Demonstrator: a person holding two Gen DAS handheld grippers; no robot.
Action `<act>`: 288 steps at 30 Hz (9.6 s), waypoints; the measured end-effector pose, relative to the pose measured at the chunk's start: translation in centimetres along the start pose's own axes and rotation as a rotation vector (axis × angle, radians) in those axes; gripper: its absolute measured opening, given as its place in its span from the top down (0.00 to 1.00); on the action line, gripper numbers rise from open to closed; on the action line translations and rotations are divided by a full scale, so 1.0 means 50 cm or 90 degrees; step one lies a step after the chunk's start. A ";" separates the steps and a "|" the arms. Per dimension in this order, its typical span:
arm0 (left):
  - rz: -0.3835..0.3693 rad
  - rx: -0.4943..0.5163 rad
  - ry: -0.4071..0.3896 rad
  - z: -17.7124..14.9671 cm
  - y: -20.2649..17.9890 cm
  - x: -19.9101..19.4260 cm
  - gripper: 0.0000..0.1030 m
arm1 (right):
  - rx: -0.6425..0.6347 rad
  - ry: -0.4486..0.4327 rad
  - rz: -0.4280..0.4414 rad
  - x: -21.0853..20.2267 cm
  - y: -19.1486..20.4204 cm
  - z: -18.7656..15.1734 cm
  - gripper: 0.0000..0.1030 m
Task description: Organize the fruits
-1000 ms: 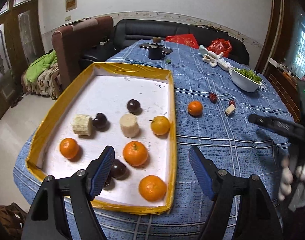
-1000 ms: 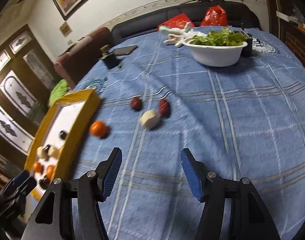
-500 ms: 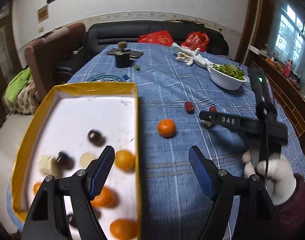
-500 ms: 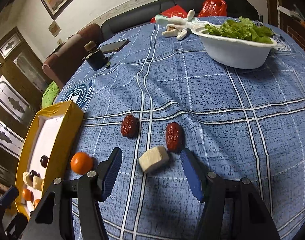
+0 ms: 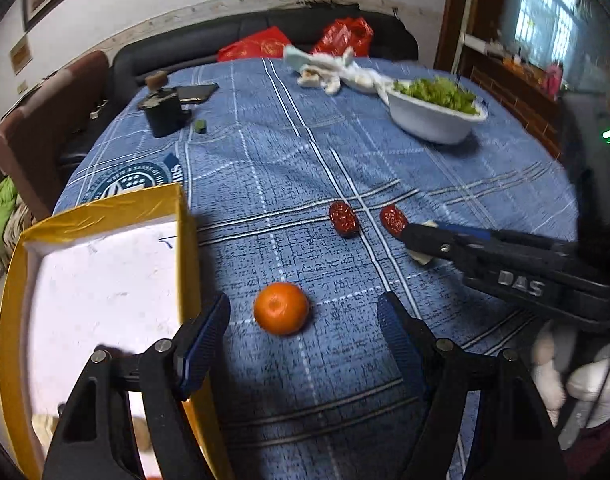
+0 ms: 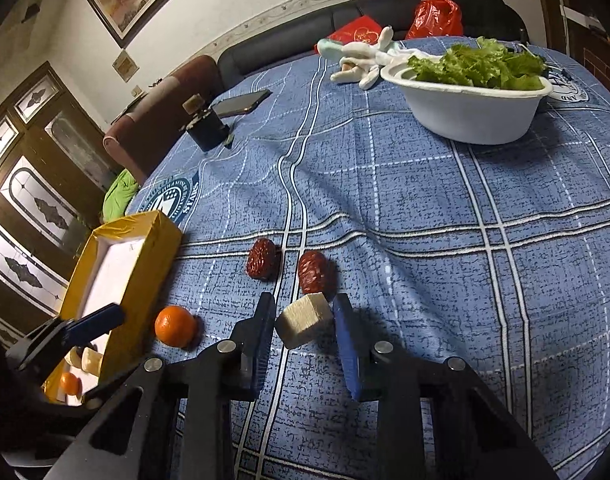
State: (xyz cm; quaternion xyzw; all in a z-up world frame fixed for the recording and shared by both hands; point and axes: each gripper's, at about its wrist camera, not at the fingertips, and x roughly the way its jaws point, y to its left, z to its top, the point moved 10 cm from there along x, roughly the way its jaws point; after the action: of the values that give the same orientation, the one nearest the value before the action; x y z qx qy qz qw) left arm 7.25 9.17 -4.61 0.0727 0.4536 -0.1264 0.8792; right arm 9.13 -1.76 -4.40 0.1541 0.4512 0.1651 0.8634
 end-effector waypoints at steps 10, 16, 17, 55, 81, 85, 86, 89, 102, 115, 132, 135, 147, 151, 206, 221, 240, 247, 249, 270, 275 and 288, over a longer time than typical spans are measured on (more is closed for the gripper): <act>0.043 0.004 0.082 -0.023 0.009 0.057 0.69 | 0.001 -0.001 0.012 -0.007 0.004 0.001 0.68; 0.039 -0.036 0.032 -0.015 0.019 0.003 0.69 | -0.003 -0.009 0.019 -0.016 0.013 0.004 0.68; 0.037 -0.046 0.024 -0.016 0.023 -0.008 0.69 | -0.004 -0.011 0.023 -0.018 0.016 0.005 0.68; 0.066 -0.384 -0.134 -0.286 0.363 -0.267 0.23 | -0.257 0.068 0.100 0.053 0.460 -0.180 0.39; 0.023 -0.223 -0.069 -0.242 0.128 -0.236 0.15 | -0.066 -0.008 -0.090 -0.135 -0.025 -0.102 0.33; -0.006 -0.205 -0.059 -0.230 0.082 -0.222 0.15 | -0.068 -0.007 -0.058 -0.120 -0.017 -0.086 0.33; -0.017 -0.205 -0.057 -0.229 0.075 -0.219 0.15 | -0.075 -0.005 -0.045 -0.107 -0.004 -0.078 0.33; -0.040 -0.211 -0.047 -0.228 0.063 -0.210 0.15 | -0.096 -0.004 -0.047 -0.065 0.022 -0.050 0.38; -0.033 -0.210 -0.081 -0.119 0.088 -0.217 0.15 | -0.135 0.016 -0.142 0.072 0.022 0.029 0.79; -0.069 -0.135 0.030 0.048 -0.038 0.019 0.15 | -0.029 -0.051 -0.045 -0.081 -0.055 -0.017 0.79; 0.029 -0.055 0.021 0.087 -0.056 0.108 0.81 | -0.008 -0.041 -0.035 -0.067 -0.072 -0.006 0.79; 0.009 -0.080 -0.006 0.077 -0.047 0.052 0.81 | -0.005 -0.042 -0.034 -0.069 -0.072 -0.008 0.79; 0.017 -0.307 -0.128 -0.092 0.176 -0.207 0.81 | -0.059 -0.071 -0.038 -0.087 -0.008 -0.028 0.79; 0.081 -0.354 -0.139 -0.165 0.275 -0.241 0.80 | -0.102 -0.068 -0.030 -0.094 0.061 -0.053 0.79; 0.215 -0.288 -0.188 -0.229 0.216 -0.338 0.07 | -0.155 -0.042 0.039 -0.134 0.316 -0.221 0.35; 0.203 -0.261 -0.128 -0.232 0.162 -0.285 0.07 | -0.113 -0.032 0.013 -0.138 0.243 -0.243 0.30; 0.176 -0.274 -0.100 -0.247 0.166 -0.254 0.07 | -0.120 -0.022 -0.004 -0.122 0.244 -0.252 0.27; 0.174 -0.275 -0.097 -0.248 0.167 -0.251 0.07 | -0.124 -0.021 -0.006 -0.120 0.247 -0.254 0.26; 0.173 -0.275 -0.096 -0.248 0.166 -0.250 0.07 | -0.124 -0.021 -0.006 -0.120 0.247 -0.254 0.26; 0.170 -0.276 -0.099 -0.250 0.161 -0.253 0.07 | -0.139 -0.031 -0.022 -0.131 0.252 -0.258 0.25; 0.170 -0.281 -0.109 -0.252 0.163 -0.267 0.07 | -0.144 -0.038 -0.026 -0.141 0.255 -0.261 0.23; 0.209 -0.292 -0.194 -0.263 0.165 -0.375 0.07 | -0.171 -0.070 -0.031 -0.192 0.286 -0.276 0.23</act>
State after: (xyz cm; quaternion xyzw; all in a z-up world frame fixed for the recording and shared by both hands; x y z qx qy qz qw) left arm -11.05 23.17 3.20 -0.0751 0.3153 0.1136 0.9392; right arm -9.57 8.62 1.01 0.0347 0.3807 0.1941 0.9034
